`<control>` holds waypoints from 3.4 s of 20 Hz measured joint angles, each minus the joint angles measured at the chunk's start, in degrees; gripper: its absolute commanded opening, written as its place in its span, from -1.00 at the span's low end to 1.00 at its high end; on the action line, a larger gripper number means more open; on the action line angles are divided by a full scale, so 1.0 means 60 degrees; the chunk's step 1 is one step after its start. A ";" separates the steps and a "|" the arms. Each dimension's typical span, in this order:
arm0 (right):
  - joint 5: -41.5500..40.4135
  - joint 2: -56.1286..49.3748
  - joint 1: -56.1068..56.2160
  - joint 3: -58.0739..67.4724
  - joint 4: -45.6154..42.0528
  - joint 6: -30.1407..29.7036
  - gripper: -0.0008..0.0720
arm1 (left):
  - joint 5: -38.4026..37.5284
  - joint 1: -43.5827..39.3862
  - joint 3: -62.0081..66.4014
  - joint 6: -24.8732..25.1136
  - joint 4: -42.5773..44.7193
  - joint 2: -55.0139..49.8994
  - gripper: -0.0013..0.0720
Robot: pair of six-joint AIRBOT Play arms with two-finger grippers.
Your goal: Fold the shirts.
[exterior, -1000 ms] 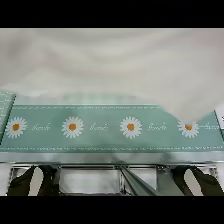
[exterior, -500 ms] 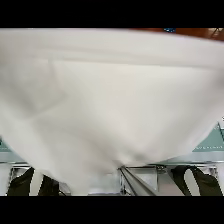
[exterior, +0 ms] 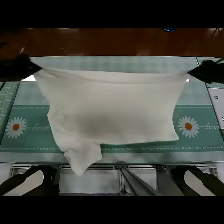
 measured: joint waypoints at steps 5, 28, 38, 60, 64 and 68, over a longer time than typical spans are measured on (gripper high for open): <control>-0.0557 -0.4003 0.0182 0.2320 0.0404 0.0051 -0.93 | 0.0583 -0.0433 0.2102 -0.0463 -0.0226 -0.3151 -0.89; 0.2623 -0.6619 -0.0197 0.2685 -0.1104 0.0011 0.15 | -0.3391 -0.0200 -0.0229 0.0663 0.0747 -0.3956 0.40; 0.2561 -0.4575 -0.1486 0.1341 -0.1851 0.0590 0.15 | -0.3978 0.1592 -0.1727 0.0973 0.1541 -0.1741 0.41; 0.0561 -0.0372 -0.2299 -0.4699 0.1639 -0.1450 0.15 | -0.2685 0.2361 -0.8440 0.0776 0.0248 0.1104 0.41; 0.0565 -0.0364 -0.3013 -0.4663 0.1563 -0.1293 0.15 | -0.1694 0.1064 -0.8725 0.0827 -0.0525 0.0692 -0.89; 0.1107 -0.0364 -0.4014 -0.4921 -0.0117 -0.0459 0.15 | -0.1399 0.0492 -0.8768 0.1100 -0.0871 0.0546 -0.89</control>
